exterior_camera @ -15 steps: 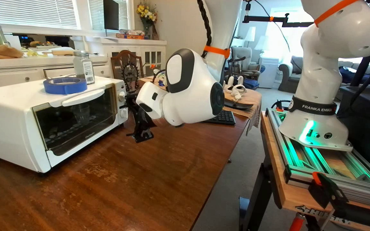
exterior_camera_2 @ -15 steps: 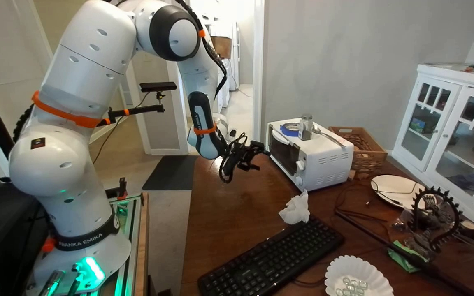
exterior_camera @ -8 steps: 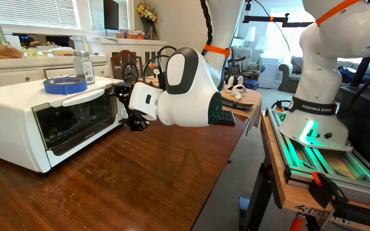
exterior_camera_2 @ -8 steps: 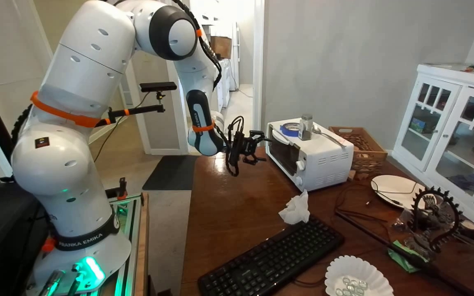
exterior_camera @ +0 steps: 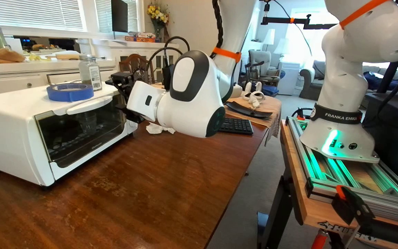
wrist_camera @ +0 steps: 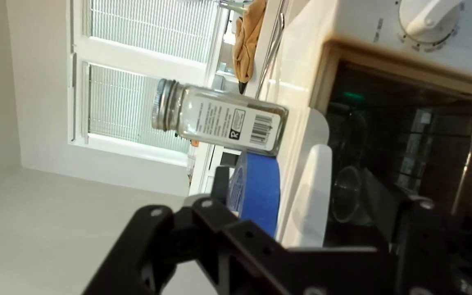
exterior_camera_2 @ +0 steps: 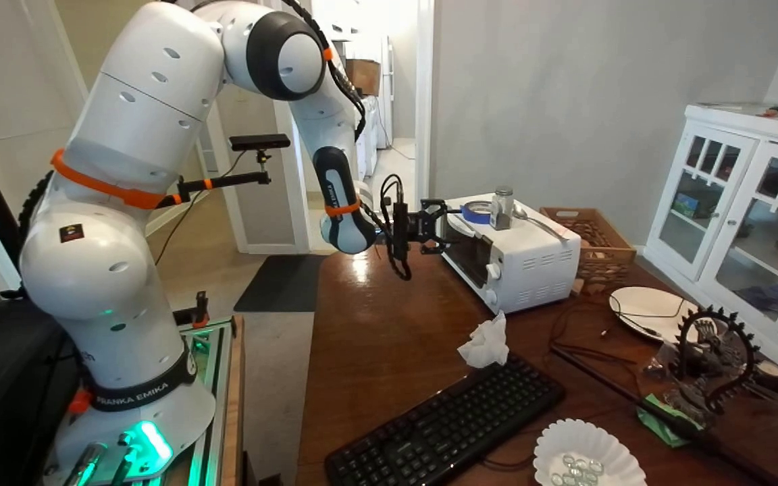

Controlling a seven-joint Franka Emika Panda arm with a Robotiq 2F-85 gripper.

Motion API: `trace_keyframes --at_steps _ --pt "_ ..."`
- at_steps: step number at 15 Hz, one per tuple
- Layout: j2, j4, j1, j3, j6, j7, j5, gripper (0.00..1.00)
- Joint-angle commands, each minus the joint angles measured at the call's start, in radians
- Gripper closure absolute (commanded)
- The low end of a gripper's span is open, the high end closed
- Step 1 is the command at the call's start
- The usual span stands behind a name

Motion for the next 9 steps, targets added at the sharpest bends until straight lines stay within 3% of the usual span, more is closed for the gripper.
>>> trace_keyframes --at_steps 1,5,9 --pt "0.055 0.058 -0.013 -0.012 -0.002 -0.027 -0.029 0.46" --pt "0.096 0.104 -0.010 -0.008 0.019 -0.040 -0.060 0.40" --pt "0.124 0.132 -0.005 0.002 0.031 -0.045 -0.087 0.44"
